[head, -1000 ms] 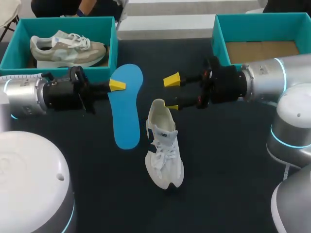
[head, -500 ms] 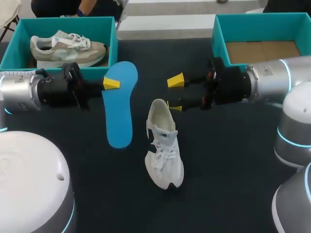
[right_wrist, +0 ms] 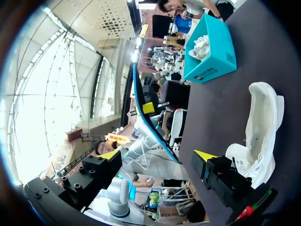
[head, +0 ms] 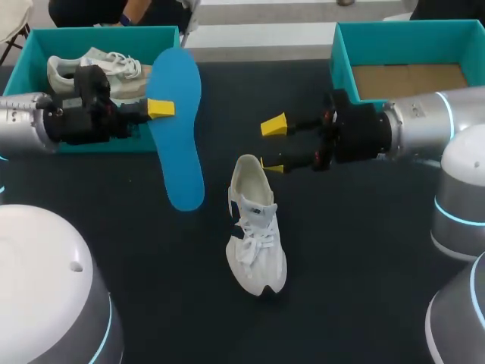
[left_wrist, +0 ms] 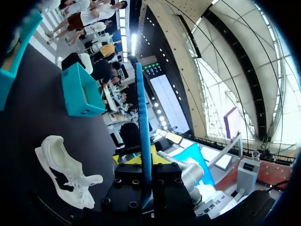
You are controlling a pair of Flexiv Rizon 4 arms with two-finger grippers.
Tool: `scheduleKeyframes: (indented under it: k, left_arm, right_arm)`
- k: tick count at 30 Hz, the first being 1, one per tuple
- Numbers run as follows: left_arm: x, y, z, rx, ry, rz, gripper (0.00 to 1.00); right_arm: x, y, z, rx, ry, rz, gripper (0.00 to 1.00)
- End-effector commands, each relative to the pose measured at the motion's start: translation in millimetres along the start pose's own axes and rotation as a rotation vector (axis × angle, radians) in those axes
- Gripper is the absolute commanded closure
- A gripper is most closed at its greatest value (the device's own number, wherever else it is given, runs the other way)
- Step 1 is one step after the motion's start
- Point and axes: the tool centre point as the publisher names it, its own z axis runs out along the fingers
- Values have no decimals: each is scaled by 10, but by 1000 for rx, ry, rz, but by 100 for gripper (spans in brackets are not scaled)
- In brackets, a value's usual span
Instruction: Take the shoe out of the shoebox, open the shoe tongue, remove and reinsert the insole, then place the shoe into the shoebox
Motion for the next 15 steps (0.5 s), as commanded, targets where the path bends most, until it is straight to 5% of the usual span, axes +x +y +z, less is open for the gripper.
scheduleKeyframes:
  k: [1,15]
  left_arm:
    - [35,-32,-1,-64,53,841,100]
    - [41,-63,-40,-47,42,817,100]
  right_arm:
    - [-10,0,23,-1,-1,0,0]
    - [-10,0,23,-1,-1,0,0]
